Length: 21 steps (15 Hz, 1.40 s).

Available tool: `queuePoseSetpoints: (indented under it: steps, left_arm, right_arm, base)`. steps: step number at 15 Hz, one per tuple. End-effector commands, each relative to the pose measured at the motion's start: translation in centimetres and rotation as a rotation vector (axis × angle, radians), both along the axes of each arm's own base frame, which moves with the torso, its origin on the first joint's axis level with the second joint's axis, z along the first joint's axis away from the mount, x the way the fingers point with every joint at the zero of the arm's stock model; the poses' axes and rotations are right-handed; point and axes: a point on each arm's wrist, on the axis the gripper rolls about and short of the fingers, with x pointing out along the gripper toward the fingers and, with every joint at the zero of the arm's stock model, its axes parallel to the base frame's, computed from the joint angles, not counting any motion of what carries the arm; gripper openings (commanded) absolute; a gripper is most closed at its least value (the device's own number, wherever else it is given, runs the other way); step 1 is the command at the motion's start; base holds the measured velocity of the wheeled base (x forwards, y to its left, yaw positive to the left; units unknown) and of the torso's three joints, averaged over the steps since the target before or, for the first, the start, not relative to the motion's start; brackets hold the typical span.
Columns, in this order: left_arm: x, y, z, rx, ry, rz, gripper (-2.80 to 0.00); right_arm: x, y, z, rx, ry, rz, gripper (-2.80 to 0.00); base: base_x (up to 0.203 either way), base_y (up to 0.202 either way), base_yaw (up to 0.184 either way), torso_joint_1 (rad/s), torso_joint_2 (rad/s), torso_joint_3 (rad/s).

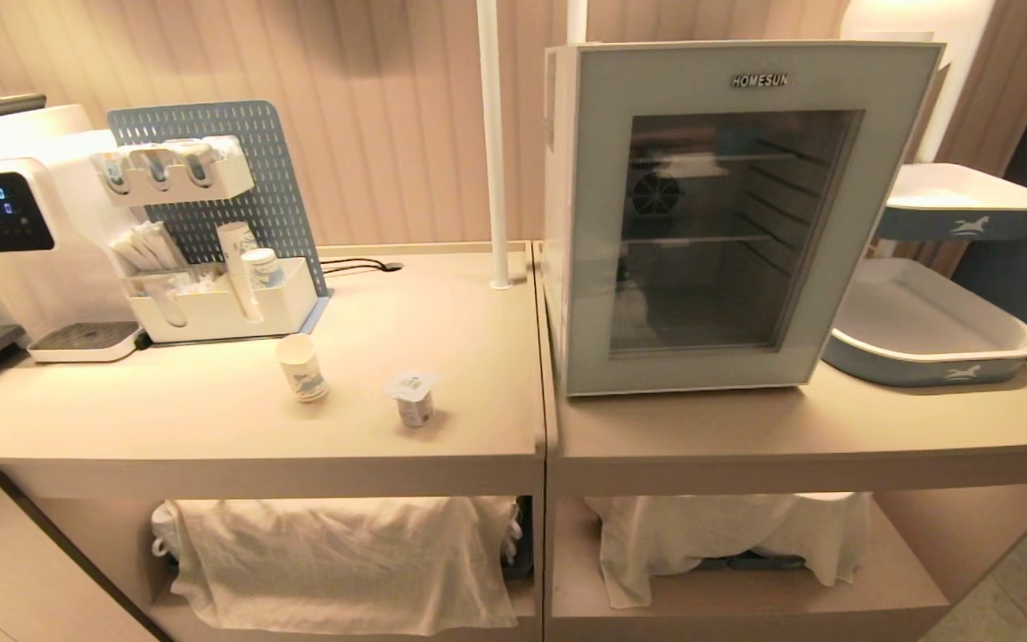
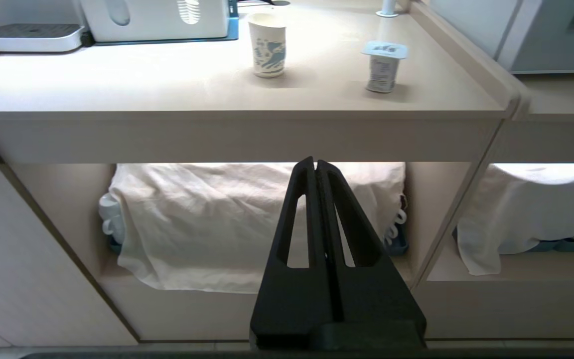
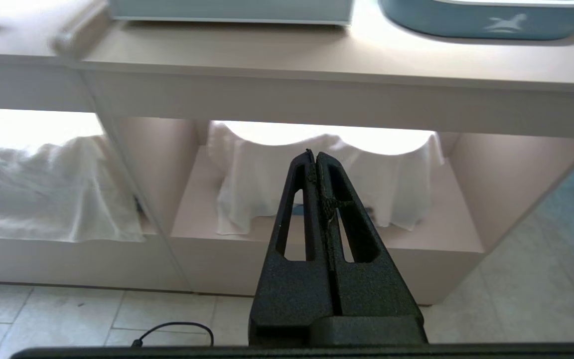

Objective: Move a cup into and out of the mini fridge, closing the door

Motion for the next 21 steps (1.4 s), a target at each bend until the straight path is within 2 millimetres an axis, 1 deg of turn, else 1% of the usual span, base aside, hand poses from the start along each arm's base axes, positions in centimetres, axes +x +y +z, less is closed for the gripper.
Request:
queuePoseSetpoints:
  steps: [1, 21]
  left_arm:
    - [0.0, 0.0, 0.01, 0.0, -0.001, 0.0, -2.8]
    - [0.0, 0.0, 0.0, -0.002, 0.0, 0.0, -2.8]
  right_arm:
    - [0.01, 0.0, -0.01, -0.001, 0.003, 0.0, -2.8]
    - [0.02, -0.01, -0.01, 0.002, 0.002, -0.001, -2.8]
  base:
    - [0.0, 0.192, 0.0, -0.001, 0.0, 0.006]
    - [0.0, 0.194, 0.001, 0.003, 0.0, 0.003]
